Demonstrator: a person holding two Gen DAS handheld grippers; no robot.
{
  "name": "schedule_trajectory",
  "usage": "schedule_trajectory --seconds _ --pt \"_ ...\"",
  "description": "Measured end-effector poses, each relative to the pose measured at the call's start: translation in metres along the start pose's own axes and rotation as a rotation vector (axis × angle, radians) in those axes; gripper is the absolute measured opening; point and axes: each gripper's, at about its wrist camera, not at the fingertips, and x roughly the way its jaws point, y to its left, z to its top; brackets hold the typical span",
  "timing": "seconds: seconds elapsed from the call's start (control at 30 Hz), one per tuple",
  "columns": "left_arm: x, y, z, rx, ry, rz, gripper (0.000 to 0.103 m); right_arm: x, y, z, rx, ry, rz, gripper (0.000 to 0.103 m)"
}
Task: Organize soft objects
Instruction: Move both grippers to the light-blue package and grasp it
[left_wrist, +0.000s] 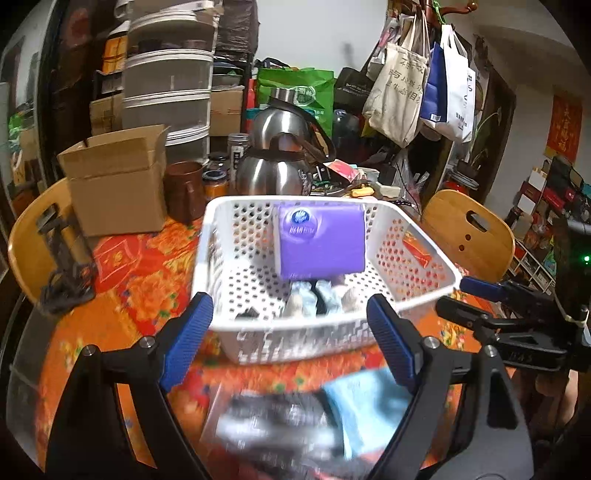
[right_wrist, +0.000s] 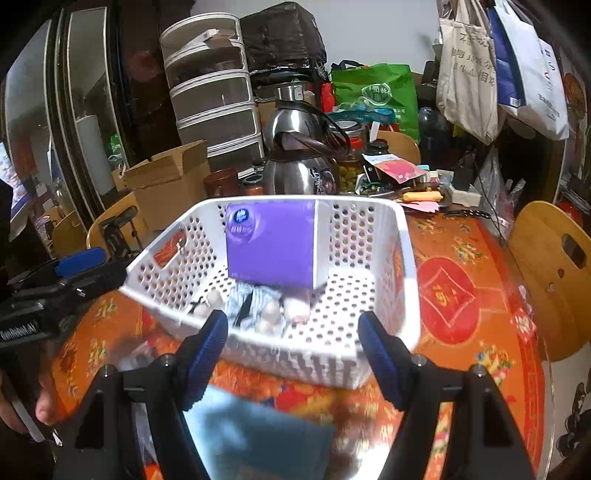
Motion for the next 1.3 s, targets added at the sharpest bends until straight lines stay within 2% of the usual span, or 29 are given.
schedule_trajectory --seconds 0.23,0.33,0.43,0.53,0.73,0.87,1.1,1.23,1.3 --pt "-0.029 0.000 -0.057 -0.005 0.030 0.026 0.086 -0.029 -0.004 -0.050 0.047 0.002 0.031 0.073" --pt "-0.022 -0.001 -0.083 -0.017 0.077 0.022 0.086 -0.028 -0.006 -0.071 0.069 0.025 0.030 0.073" --pt "-0.017 -0.002 -0.107 -0.040 0.115 -0.004 0.086 -0.021 -0.008 -0.092 0.081 0.091 -0.004 0.073" --pt "-0.012 -0.011 -0.122 -0.024 0.137 -0.008 0.085 -0.018 -0.012 -0.110 0.105 0.116 0.015 0.073" --pt "0.007 -0.031 -0.128 0.005 0.161 -0.025 0.085 -0.010 -0.012 -0.132 0.106 0.141 0.062 0.073" --pt "0.022 -0.047 -0.137 0.033 0.197 -0.029 0.084 -0.002 -0.009 -0.136 0.097 0.161 0.073 0.067" --pt "0.026 -0.061 -0.139 0.063 0.188 -0.024 0.082 0.002 -0.012 -0.137 0.101 0.163 0.109 0.066" --pt "0.030 -0.063 -0.139 0.086 0.187 -0.030 0.081 0.005 -0.013 -0.140 0.107 0.167 0.136 0.061" --pt "0.031 -0.066 -0.139 0.097 0.187 -0.037 0.076 0.007 -0.015 -0.141 0.117 0.170 0.155 0.058"
